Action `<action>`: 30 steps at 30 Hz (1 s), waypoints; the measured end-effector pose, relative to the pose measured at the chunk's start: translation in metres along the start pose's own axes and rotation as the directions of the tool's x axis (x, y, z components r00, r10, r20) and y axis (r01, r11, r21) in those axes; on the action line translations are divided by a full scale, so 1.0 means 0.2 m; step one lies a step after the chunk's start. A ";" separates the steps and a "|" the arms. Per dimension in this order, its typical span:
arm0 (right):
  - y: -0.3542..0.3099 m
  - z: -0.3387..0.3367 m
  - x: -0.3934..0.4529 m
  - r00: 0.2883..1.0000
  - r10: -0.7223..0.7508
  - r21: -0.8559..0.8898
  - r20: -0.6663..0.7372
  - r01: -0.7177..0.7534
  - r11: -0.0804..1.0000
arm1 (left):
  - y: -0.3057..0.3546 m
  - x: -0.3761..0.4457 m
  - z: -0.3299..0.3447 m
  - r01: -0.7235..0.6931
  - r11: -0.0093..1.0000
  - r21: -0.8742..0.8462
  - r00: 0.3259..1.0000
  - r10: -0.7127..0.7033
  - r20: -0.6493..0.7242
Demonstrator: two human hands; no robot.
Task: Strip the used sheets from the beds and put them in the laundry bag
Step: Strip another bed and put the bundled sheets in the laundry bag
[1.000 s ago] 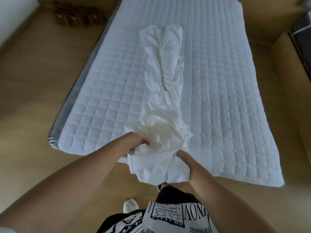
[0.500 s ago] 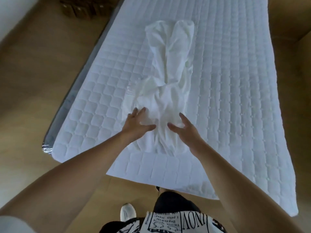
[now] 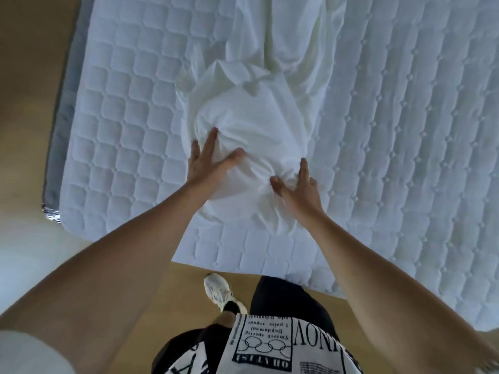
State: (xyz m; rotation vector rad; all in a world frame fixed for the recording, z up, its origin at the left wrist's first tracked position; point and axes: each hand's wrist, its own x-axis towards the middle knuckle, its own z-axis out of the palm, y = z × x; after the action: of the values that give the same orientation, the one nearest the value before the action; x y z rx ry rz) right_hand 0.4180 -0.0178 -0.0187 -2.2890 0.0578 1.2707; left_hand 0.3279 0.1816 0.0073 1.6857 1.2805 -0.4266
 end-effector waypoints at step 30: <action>-0.24 -0.45 -0.68 0.985 -0.057 0.911 0.165 -0.130 0.391 | 0.12 -0.43 -0.37 0.114 0.782 -0.613 0.948 0.098 0.301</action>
State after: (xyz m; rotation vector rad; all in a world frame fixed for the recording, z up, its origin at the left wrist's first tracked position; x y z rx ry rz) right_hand 0.4259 -0.0447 0.1488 -1.1662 0.6142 1.0233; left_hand 0.2968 0.1949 0.1186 0.9930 1.0296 -0.2222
